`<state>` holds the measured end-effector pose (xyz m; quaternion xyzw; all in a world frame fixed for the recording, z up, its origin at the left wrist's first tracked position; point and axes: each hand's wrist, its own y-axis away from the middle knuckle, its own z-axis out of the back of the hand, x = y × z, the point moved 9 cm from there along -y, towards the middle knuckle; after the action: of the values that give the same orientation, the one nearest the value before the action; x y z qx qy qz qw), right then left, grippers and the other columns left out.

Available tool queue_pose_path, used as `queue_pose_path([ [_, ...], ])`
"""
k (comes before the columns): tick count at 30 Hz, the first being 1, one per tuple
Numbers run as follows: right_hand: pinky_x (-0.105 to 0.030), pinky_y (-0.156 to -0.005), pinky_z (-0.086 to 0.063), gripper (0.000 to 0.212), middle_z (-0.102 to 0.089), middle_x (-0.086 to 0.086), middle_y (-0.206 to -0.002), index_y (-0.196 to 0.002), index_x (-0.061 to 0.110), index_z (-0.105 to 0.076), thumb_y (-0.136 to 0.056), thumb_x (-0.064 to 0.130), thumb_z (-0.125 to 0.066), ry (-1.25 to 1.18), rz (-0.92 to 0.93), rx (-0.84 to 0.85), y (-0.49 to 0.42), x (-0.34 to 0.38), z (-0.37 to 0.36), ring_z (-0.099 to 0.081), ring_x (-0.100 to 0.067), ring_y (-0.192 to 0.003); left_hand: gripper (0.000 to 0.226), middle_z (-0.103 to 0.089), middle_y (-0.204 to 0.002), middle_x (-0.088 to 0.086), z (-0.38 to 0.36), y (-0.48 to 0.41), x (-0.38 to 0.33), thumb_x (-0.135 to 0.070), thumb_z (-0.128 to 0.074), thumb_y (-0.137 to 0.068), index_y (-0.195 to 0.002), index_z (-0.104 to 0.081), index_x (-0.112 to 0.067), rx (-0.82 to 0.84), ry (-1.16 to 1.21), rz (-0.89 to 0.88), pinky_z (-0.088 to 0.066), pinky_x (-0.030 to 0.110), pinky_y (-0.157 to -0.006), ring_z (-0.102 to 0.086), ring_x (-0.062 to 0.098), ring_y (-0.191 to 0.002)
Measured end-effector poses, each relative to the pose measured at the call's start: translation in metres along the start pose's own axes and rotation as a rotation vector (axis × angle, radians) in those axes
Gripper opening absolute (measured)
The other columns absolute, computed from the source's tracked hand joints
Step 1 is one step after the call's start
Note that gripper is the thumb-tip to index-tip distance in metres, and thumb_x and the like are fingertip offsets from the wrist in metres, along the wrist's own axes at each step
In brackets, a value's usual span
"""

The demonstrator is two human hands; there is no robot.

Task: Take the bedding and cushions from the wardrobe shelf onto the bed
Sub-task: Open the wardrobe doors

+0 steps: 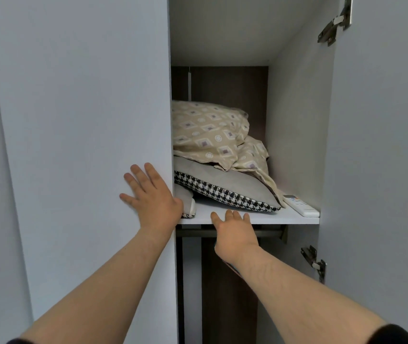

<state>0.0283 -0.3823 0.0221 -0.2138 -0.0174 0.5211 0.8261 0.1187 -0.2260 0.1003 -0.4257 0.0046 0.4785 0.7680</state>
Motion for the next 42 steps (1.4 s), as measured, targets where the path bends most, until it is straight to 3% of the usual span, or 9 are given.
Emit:
queue_pose_path([
  [14, -0.047, -0.116, -0.008, 0.083, -0.012, -0.019, -0.158, -0.153, 0.02, -0.006, -0.083, 0.028, -0.049, -0.11, 0.045, 0.138, 0.018, -0.002, 0.005, -0.008, -0.035, -0.144, 0.104, 0.01, -0.161, -0.005, 0.121, 0.088, 0.054, -0.019, -0.06, -0.072, -0.149, 0.009, -0.03, -0.02, 0.378, -0.056, -0.002, 0.03, -0.112, 0.009, 0.014, -0.146],
  [16, -0.043, -0.111, -0.026, 0.071, -0.029, -0.018, -0.152, -0.15, 0.019, -0.022, -0.084, 0.023, -0.048, -0.367, 0.017, 0.151, 0.023, 0.009, 0.02, -0.025, -0.034, -0.138, 0.104, 0.008, -0.161, -0.008, 0.136, 0.099, 0.063, -0.019, -0.06, -0.074, -0.15, 0.01, -0.029, 0.008, 0.395, -0.062, -0.002, 0.025, -0.111, 0.008, 0.01, -0.145],
  [19, -0.03, -0.083, -0.044, 0.045, -0.058, -0.009, -0.124, -0.135, 0.017, -0.049, -0.09, 0.023, -0.053, -0.992, -0.01, 0.052, 0.03, 0.047, 0.071, -0.054, -0.017, -0.101, 0.104, 0.009, -0.16, -0.012, 0.153, 0.111, 0.075, -0.019, -0.059, -0.074, -0.15, 0.011, -0.03, 0.034, 0.422, -0.051, -0.001, 0.02, -0.108, 0.008, 0.002, -0.143],
  [22, -0.035, -0.087, -0.045, 0.036, -0.059, -0.005, -0.122, -0.13, 0.017, -0.056, -0.096, 0.027, -0.05, -1.553, 0.008, 0.071, 0.037, 0.108, 0.134, -0.054, -0.02, -0.104, 0.103, 0.008, -0.159, -0.017, 0.171, 0.12, 0.09, -0.022, -0.058, -0.074, -0.15, 0.011, -0.034, 0.065, 0.458, -0.052, -0.005, 0.023, -0.113, 0.004, 0.0, -0.143],
  [26, -0.043, -0.096, -0.046, 0.035, -0.055, -0.003, -0.131, -0.128, 0.029, -0.056, -0.099, 0.04, -0.04, -1.922, 0.222, 0.136, 0.053, 0.189, 0.233, -0.052, -0.023, -0.118, 0.101, 0.005, -0.158, -0.022, 0.198, 0.13, 0.121, -0.022, -0.055, -0.074, -0.149, 0.011, -0.04, 0.126, 0.528, -0.059, -0.017, 0.035, -0.117, -0.004, 0.001, -0.144],
  [31, -0.056, -0.103, -0.038, 0.047, -0.042, 0.002, -0.147, -0.141, 0.039, -0.043, -0.096, 0.052, -0.039, -1.899, 0.418, 0.16, 0.075, 0.269, 0.302, -0.041, -0.026, -0.131, 0.096, 0.001, -0.144, -0.037, 0.238, 0.138, 0.163, -0.022, -0.058, -0.085, -0.13, 0.013, -0.067, 0.19, 0.57, -0.104, -0.022, 0.002, -0.097, -0.016, -0.003, -0.134],
  [34, -0.056, -0.101, -0.04, 0.043, -0.049, 0.004, -0.141, -0.134, 0.042, -0.049, -0.095, 0.056, -0.038, -1.849, 0.46, 0.197, 0.094, 0.316, 0.32, -0.046, -0.026, -0.125, 0.091, -0.026, -0.153, -0.02, 0.272, 0.14, 0.188, -0.012, -0.059, -0.084, -0.147, -0.006, -0.05, 0.19, 0.605, -0.108, -0.036, 0.024, -0.106, -0.037, 0.01, -0.134],
  [38, -0.045, -0.089, -0.047, 0.028, -0.055, 0.018, -0.113, -0.107, 0.044, -0.056, -0.095, 0.058, -0.035, -1.841, 0.409, 0.228, 0.111, 0.359, 0.333, -0.054, -0.009, -0.099, 0.067, -0.06, -0.121, -0.005, 0.307, 0.141, 0.229, -0.002, -0.055, -0.078, -0.136, -0.041, -0.032, 0.188, 0.603, 0.015, -0.053, 0.035, -0.087, -0.06, 0.016, -0.104],
  [42, -0.045, -0.086, -0.041, 0.051, -0.042, 0.007, -0.138, -0.137, 0.034, -0.043, -0.095, 0.06, -0.032, -1.848, 0.375, 0.224, 0.116, 0.388, 0.339, -0.045, -0.016, -0.107, 0.048, -0.069, -0.101, -0.004, 0.323, 0.149, 0.264, 0.003, -0.051, -0.078, -0.115, -0.056, -0.027, 0.218, 0.681, 0.15, -0.056, 0.035, -0.079, -0.066, 0.015, -0.09],
])
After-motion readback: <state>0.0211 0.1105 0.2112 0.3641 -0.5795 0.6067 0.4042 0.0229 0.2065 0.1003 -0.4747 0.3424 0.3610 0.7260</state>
